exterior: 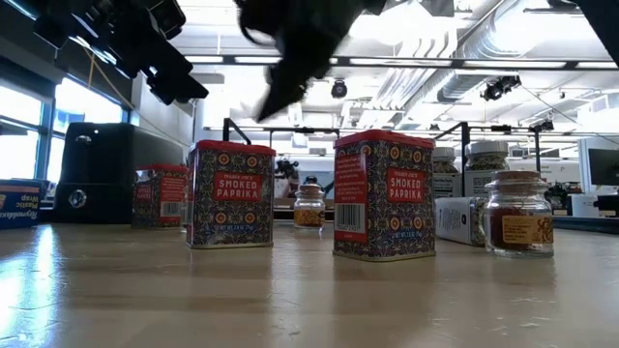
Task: Shelf spices
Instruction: Put the right brown seasoning bottle on the shelf
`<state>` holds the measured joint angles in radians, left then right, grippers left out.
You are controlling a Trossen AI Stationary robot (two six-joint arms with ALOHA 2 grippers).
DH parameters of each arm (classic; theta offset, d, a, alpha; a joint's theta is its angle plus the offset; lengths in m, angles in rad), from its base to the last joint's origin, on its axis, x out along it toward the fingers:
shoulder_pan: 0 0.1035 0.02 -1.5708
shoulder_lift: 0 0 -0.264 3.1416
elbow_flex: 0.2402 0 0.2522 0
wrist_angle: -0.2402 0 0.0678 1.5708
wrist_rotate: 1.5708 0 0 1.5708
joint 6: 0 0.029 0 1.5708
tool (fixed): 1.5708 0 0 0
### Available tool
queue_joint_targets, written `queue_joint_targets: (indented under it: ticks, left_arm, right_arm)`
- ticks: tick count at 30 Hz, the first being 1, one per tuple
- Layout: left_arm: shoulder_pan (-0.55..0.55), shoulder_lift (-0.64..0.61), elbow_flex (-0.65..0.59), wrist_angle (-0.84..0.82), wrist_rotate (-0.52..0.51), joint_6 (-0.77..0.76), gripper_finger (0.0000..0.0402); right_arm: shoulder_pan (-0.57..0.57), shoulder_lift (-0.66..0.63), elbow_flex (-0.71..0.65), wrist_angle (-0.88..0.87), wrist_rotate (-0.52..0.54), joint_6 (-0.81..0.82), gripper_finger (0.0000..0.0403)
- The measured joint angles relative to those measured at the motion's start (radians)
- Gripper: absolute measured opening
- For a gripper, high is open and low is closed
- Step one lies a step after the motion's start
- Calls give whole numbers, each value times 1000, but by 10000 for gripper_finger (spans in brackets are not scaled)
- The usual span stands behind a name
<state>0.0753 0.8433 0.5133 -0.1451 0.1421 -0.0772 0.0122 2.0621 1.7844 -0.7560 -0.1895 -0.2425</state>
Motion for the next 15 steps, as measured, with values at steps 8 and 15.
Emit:
queue_joint_targets:
  ticks: [8, 15]
  left_arm:
    - [7, 0, 0, 46, -19, 29, 255]
    - [35, 0, 0, 99, -37, 29, 255]
  right_arm:
    - [-118, 1, 0, -282, -15, -59, 247]
    - [-133, -4, 0, -360, -53, -105, 248]
